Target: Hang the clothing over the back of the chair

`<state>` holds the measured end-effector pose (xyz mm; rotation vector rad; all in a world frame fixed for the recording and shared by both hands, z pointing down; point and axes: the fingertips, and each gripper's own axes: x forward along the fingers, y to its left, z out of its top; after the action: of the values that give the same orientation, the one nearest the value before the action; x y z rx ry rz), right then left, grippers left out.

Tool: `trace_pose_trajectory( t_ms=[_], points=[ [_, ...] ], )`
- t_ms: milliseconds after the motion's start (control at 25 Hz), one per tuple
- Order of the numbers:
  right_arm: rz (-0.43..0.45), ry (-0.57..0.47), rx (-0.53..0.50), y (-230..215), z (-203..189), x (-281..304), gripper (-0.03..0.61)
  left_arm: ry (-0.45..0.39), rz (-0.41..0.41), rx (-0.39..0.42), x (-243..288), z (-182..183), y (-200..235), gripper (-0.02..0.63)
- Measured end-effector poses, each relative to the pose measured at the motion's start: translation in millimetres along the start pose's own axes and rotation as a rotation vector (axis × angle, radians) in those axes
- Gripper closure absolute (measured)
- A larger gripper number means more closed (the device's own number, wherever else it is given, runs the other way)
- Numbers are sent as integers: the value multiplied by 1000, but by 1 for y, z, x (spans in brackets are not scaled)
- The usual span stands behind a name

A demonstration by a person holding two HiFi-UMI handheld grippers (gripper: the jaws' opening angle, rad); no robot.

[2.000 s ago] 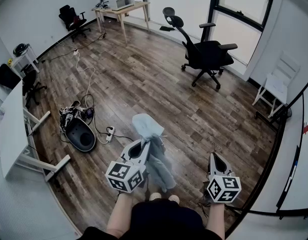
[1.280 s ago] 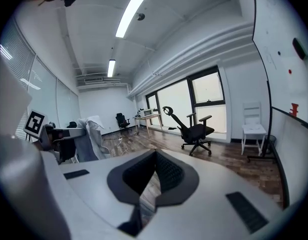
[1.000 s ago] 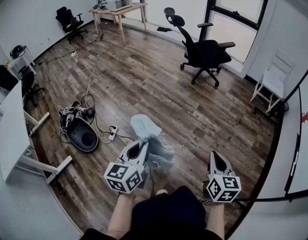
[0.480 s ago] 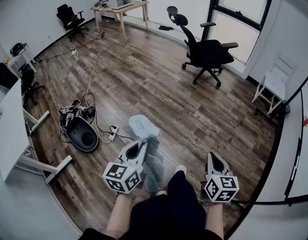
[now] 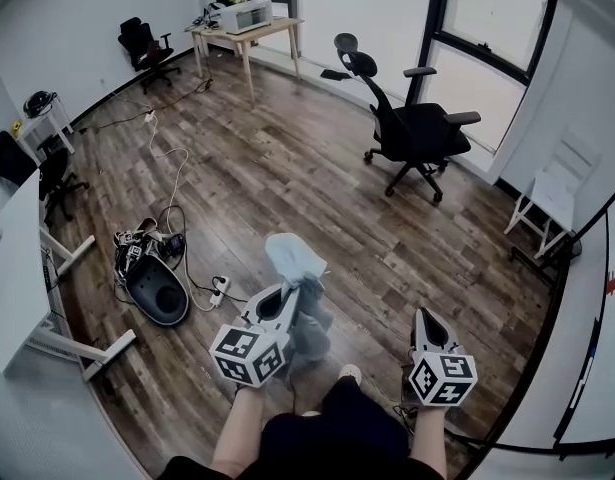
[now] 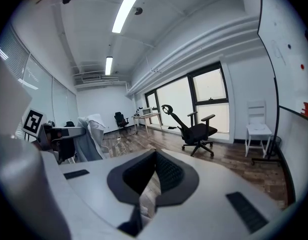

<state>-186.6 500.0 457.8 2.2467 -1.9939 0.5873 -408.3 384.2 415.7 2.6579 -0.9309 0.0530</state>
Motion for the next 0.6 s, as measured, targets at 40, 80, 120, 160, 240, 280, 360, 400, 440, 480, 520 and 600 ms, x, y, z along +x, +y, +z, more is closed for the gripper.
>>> trace_pose_trajectory(
  t_ms=[40,80,120,160,240,280,360,400,440,480,520,600],
  points=[
    [1,-2,0,-6,5,8,578,-2,0,3,11,3,1,595],
    [4,-4,-2,-11,9,15,578,-4,1,4,20,5,2,595],
    [7,-6,-5,-16,14,22,578,-6,2,4,30,8,2,595],
    [9,-7,-8,-22,18,29,578,-8,1,4,39,10,2,595],
    [9,-10,-7,-34,24,40,578,-11,2,7,56,13,2,595],
    [8,-10,-5,-40,27,46,578,-12,4,7,64,14,2,595],
    [11,-11,-3,-52,32,57,578,-16,10,6,78,16,2,595],
    [15,-12,-3,-57,34,62,578,-17,13,7,85,17,2,595],
    [18,-13,-2,-61,36,66,578,-18,15,9,92,19,2,595],
    [20,-14,-1,-66,38,70,578,-20,16,13,98,20,1,595],
    [22,-17,0,-70,39,74,578,-22,18,17,103,20,1,595],
    [24,-23,-1,-79,42,82,578,-28,20,25,114,21,1,595]
  ],
)
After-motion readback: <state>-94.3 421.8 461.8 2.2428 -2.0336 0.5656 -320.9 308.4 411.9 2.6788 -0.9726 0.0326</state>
